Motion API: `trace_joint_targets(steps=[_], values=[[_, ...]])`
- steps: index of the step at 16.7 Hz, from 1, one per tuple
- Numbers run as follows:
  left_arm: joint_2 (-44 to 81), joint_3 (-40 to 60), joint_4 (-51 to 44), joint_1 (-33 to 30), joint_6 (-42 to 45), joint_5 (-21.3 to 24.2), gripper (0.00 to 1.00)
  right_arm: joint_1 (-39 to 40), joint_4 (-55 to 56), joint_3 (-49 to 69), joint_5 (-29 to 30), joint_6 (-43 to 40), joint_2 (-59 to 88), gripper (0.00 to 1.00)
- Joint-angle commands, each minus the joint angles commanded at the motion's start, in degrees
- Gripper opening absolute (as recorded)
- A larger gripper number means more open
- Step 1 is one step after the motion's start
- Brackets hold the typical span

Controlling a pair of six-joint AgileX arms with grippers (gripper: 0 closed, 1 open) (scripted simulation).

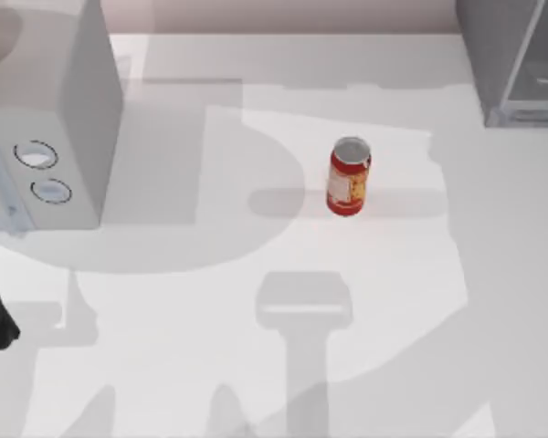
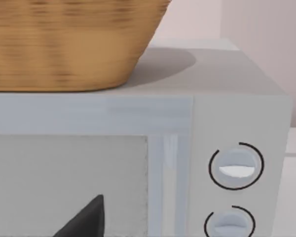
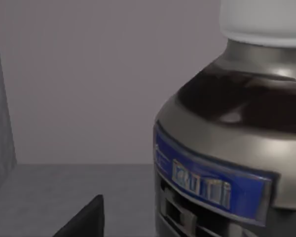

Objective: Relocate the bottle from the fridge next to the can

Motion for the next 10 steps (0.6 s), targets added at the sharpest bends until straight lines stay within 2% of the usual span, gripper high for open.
trace_joint_targets(steps=[7,10], values=[[0.00,0.00,0.00,0.00,0.00,0.00,1.00,0.50,-2.31,4.81,0.55,-0.03,2.53,1.00],[0.00,0.00,0.00,0.00,0.00,0.00,1.00,0.50,-2.31,4.81,0.55,-0.03,2.53,0.77]])
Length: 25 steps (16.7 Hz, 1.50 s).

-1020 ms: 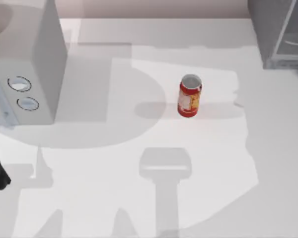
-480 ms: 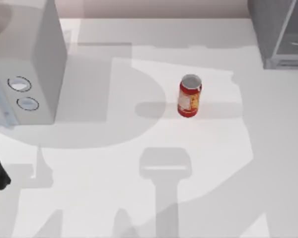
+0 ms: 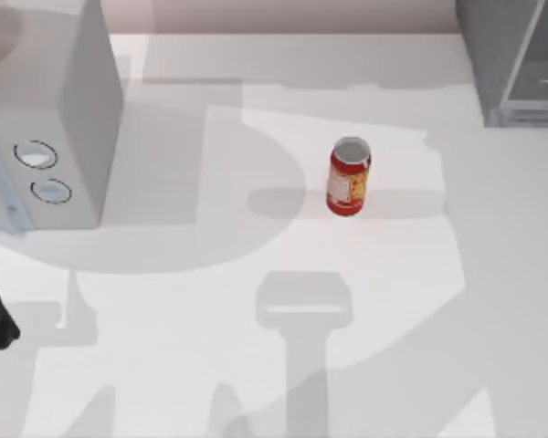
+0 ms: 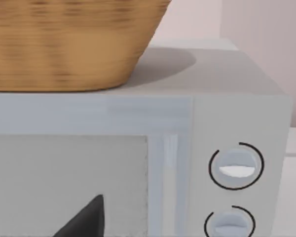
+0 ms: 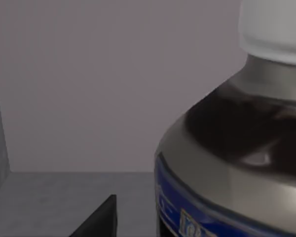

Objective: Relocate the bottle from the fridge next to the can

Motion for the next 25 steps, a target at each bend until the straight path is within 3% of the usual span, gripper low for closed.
trace_joint_targets(steps=[10,20,25], values=[[0.00,0.00,0.00,0.00,0.00,0.00,1.00,0.00,0.00,0.00,0.00,0.00,0.00,0.02],[0.00,0.00,0.00,0.00,0.00,0.00,1.00,-0.20,-0.17,0.05,0.00,0.07,-0.28,0.00],[0.00,0.00,0.00,0.00,0.00,0.00,1.00,-0.18,-6.64,1.84,-0.08,0.11,-4.95,0.00]])
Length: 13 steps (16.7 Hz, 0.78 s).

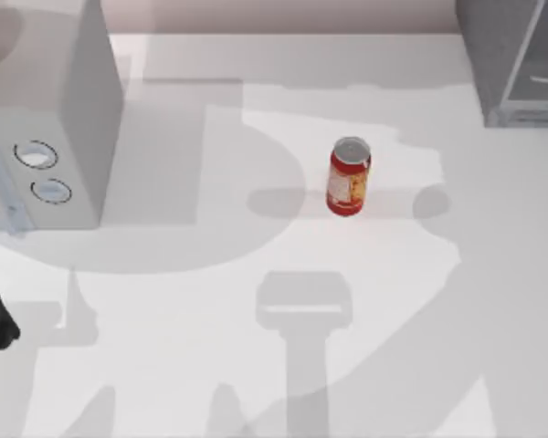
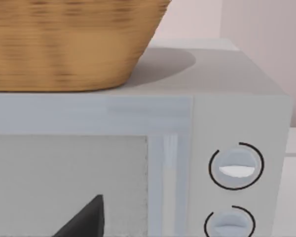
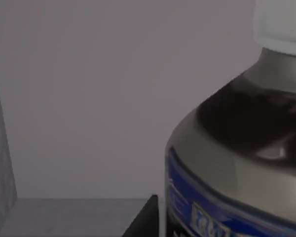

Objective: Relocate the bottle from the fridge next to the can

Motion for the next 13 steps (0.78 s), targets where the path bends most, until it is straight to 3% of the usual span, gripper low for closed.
trace_joint_targets(steps=[8,13], values=[[0.00,0.00,0.00,0.00,0.00,0.00,1.00,-0.20,-2.16,-0.29,-0.17,0.13,-2.39,0.00],[0.00,0.00,0.00,0.00,0.00,0.00,1.00,-2.35,1.61,-12.61,-1.92,0.26,-10.93,0.00]])
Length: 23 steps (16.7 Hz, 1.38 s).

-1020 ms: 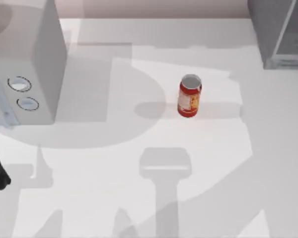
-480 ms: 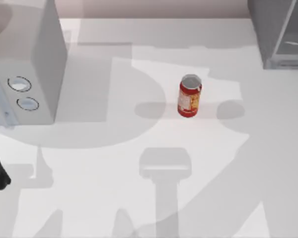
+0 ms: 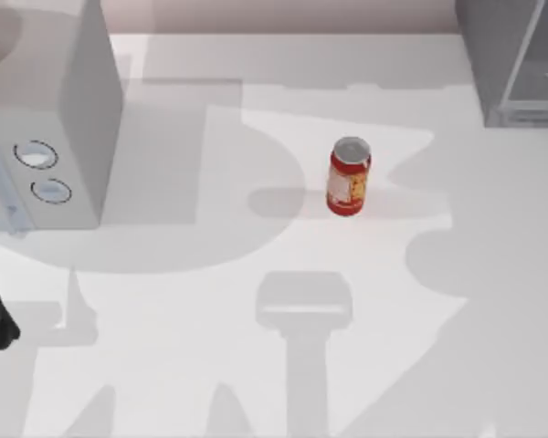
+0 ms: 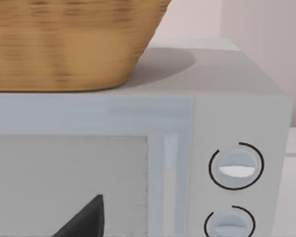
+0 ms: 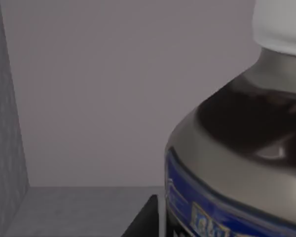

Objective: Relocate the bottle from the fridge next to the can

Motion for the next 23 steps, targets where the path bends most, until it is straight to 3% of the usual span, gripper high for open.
trace_joint_targets(steps=[6,14,18,23], values=[[0.00,0.00,0.00,0.00,0.00,0.00,1.00,-2.64,5.88,-19.53,-3.38,-0.01,-12.72,0.00],[0.00,0.00,0.00,0.00,0.00,0.00,1.00,-1.98,7.58,-21.91,-3.08,0.05,-14.02,0.00],[0.00,0.00,0.00,0.00,0.00,0.00,1.00,6.47,13.01,-22.61,5.39,-0.18,-9.57,0.00],[0.00,0.00,0.00,0.00,0.00,0.00,1.00,24.85,21.72,-24.93,23.67,-0.56,-2.92,0.00]])
